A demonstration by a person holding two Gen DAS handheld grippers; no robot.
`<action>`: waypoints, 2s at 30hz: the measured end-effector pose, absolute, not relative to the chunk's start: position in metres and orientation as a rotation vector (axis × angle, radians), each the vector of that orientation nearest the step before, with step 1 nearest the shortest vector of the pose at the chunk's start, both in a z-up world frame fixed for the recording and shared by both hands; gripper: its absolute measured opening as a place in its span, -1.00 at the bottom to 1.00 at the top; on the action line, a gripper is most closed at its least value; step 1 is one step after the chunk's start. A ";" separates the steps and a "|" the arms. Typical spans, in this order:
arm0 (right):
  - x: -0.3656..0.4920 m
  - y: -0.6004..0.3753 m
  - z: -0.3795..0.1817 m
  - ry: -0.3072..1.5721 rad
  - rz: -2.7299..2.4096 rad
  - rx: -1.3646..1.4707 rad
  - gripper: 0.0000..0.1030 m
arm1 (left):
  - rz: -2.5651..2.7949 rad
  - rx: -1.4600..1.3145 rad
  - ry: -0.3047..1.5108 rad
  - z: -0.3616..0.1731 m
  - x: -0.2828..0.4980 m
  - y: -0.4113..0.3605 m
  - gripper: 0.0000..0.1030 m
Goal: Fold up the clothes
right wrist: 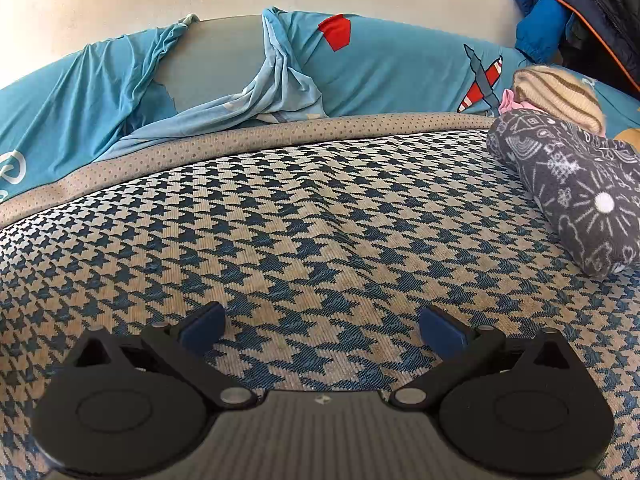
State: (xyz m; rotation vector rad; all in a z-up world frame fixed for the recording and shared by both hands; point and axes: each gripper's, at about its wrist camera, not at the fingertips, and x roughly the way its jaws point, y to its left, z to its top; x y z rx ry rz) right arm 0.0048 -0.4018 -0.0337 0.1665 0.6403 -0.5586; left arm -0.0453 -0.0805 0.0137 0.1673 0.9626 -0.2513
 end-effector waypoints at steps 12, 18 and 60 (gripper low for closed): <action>0.004 -0.401 -0.033 0.640 -0.559 0.167 1.00 | -0.247 0.173 0.986 0.007 -0.042 -0.085 1.00; 0.004 -0.400 -0.033 0.640 -0.559 0.167 1.00 | -0.235 0.182 0.996 0.003 -0.038 -0.091 1.00; -0.002 -0.396 -0.026 0.697 -0.547 0.174 1.00 | -0.146 0.159 1.053 -0.017 -0.009 -0.094 1.00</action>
